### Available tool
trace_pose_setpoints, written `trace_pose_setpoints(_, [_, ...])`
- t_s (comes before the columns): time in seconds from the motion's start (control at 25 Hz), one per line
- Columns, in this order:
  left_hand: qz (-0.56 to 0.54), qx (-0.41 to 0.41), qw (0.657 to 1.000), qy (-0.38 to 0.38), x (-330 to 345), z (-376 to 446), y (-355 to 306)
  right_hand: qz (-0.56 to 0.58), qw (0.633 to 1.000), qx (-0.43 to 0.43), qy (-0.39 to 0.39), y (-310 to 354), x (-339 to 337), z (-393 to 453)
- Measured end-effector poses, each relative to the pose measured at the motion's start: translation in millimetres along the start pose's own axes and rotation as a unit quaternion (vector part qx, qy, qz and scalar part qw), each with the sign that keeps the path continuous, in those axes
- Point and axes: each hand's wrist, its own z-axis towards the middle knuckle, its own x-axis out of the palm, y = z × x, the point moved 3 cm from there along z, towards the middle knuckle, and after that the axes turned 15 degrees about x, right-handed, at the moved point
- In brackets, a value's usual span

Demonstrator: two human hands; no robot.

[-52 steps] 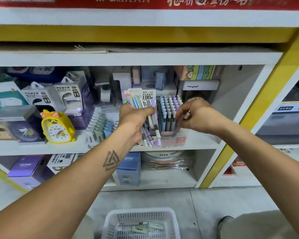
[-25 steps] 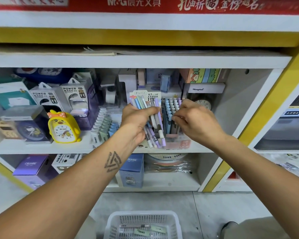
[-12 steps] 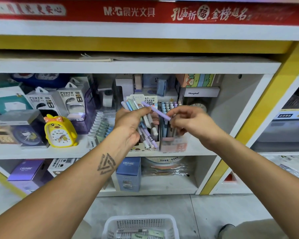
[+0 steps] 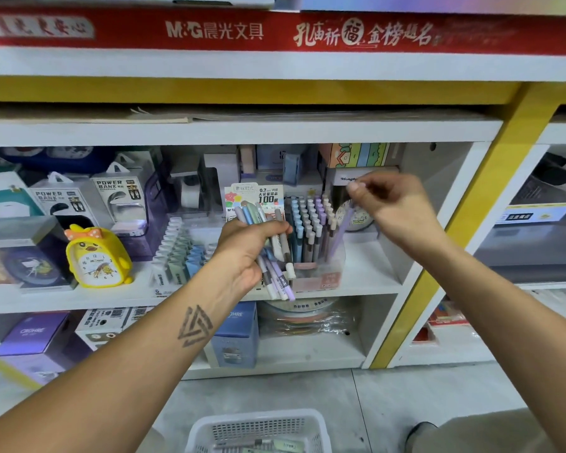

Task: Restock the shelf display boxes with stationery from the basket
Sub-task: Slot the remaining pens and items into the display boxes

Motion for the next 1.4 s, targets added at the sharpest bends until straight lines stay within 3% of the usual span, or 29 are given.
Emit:
trace_pose_setpoints(0.16, [-0.002, -0.013, 1.0, 0.027, 2.8, -1.3, 4.7, -0.186, 0.979, -0.083, 0.014, -5.9, 23.4, -4.0])
trace_pose_setpoints(0.28, [-0.003, -0.011, 0.999, 0.032, 1.2, -0.3, 5.2, -0.25, 0.962, -0.109, 0.026, -12.5, 33.6, -4.0])
trace_pose_setpoints(0.56, [0.011, -0.009, 0.999, 0.043, 0.4, -0.5, 6.5, -0.264, 0.953, -0.125, 0.078, -12.8, 41.8, -3.1])
trace_pose_setpoints(0.76, [0.023, -0.009, 0.998, 0.052, 1.3, -1.6, 7.8, -0.206, 0.978, -0.036, 0.017, -23.0, 43.9, 3.5])
trace_pose_setpoints(0.96, [0.006, -0.004, 0.999, 0.046, 0.3, -1.0, 6.4, -0.334, 0.933, -0.133, -0.036, -18.0, 49.0, -4.1])
trace_pose_setpoints(1.04, [-0.009, 0.008, 1.0, 0.022, -0.8, 1.8, 4.6, -0.278, 0.953, -0.12, -0.018, -9.8, 48.4, -5.9])
trace_pose_setpoints(1.12, [-0.037, 0.017, 0.999, -0.014, -3.2, 5.9, 2.5, -0.182, 0.97, -0.141, 0.08, 4.3, 50.5, -14.5])
trace_pose_setpoints(1.2, [-0.057, 0.014, 0.998, -0.037, -5.7, 9.4, 1.4, -0.198, 0.94, -0.227, 0.159, 19.9, 56.4, -30.2])
trace_pose_setpoints(1.28, [-0.065, 0.004, 0.997, -0.042, -6.5, 10.7, 0.9, -0.216, 0.918, -0.291, 0.163, 28.7, 62.8, -40.8])
trace_pose_setpoints(1.4, [-0.076, -0.01, 0.997, -0.02, -3.8, 9.6, 0.6, -0.157, 0.923, -0.322, 0.14, 43.2, 62.9, -47.1])
